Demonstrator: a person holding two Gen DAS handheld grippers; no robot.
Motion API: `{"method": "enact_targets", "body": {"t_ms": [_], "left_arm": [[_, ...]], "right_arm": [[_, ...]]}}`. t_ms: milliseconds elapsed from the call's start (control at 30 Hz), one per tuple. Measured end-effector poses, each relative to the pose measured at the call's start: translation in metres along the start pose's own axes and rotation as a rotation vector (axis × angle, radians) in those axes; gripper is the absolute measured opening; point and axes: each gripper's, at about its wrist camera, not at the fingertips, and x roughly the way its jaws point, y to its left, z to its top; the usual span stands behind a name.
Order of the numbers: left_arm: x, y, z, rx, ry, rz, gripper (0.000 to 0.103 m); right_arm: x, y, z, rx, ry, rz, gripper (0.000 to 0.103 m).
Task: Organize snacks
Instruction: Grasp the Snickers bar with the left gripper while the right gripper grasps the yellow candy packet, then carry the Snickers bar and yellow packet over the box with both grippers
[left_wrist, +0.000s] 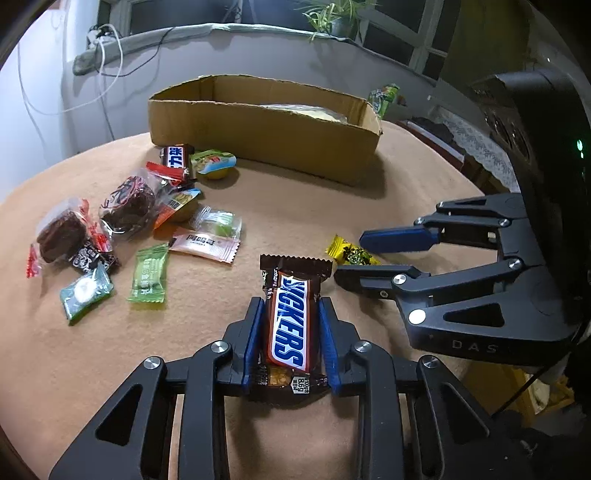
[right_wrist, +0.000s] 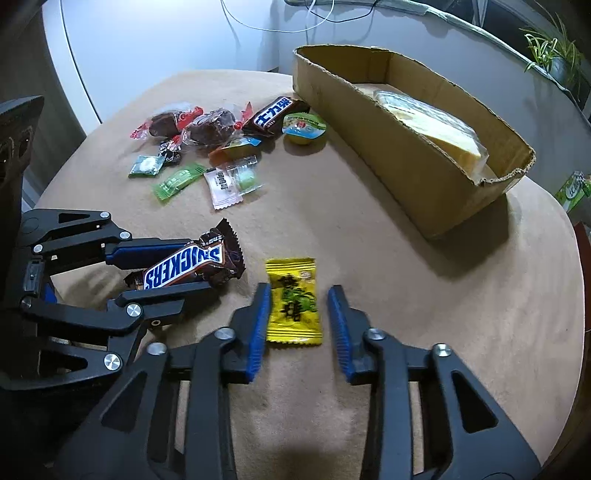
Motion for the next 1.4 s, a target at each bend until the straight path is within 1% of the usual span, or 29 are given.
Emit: {"method": "enact_targets", "body": {"t_ms": [133,300,400,600,800,900,1033,1200,1400], "left_arm": [[-0.001,0.001,-0.001,-0.003,-0.005,0.000,0.027],[-0.002,0.006,0.002,-0.040,-0.005,-0.016,0.027],[-0.005,0.009,0.004,-0.052,-0.006,-0.023,0.027],[-0.016,0.016,0.016,-0.076,-0.042,-0.031,0.027],[-0.025,0.024,0.039,-0.083,-0.091,-0.026,0.027],[-0.029,0.029,0.057,-0.082,-0.124,-0.020,0.027],[-0.027,0.040,0.082,-0.106,-0.156,-0.022,0.027],[-0.019,0.047,0.111,-0.111,-0.179,-0.015,0.027],[-0.006,0.052,0.138,-0.101,-0.185,0.011,0.027]], "right_arm": [[0.000,0.000,0.000,0.012,-0.003,-0.001,0.026],[-0.007,-0.003,0.000,0.041,-0.020,0.014,0.026],[-0.016,-0.006,0.003,0.051,-0.044,0.011,0.026],[-0.034,-0.013,0.011,0.071,-0.090,0.017,0.026],[-0.051,-0.032,0.027,0.098,-0.140,0.002,0.026],[-0.059,-0.044,0.036,0.110,-0.168,-0.022,0.026],[-0.067,-0.066,0.052,0.141,-0.200,-0.039,0.026],[-0.068,-0.089,0.074,0.161,-0.224,-0.069,0.026],[-0.061,-0.108,0.097,0.175,-0.226,-0.095,0.026]]}}
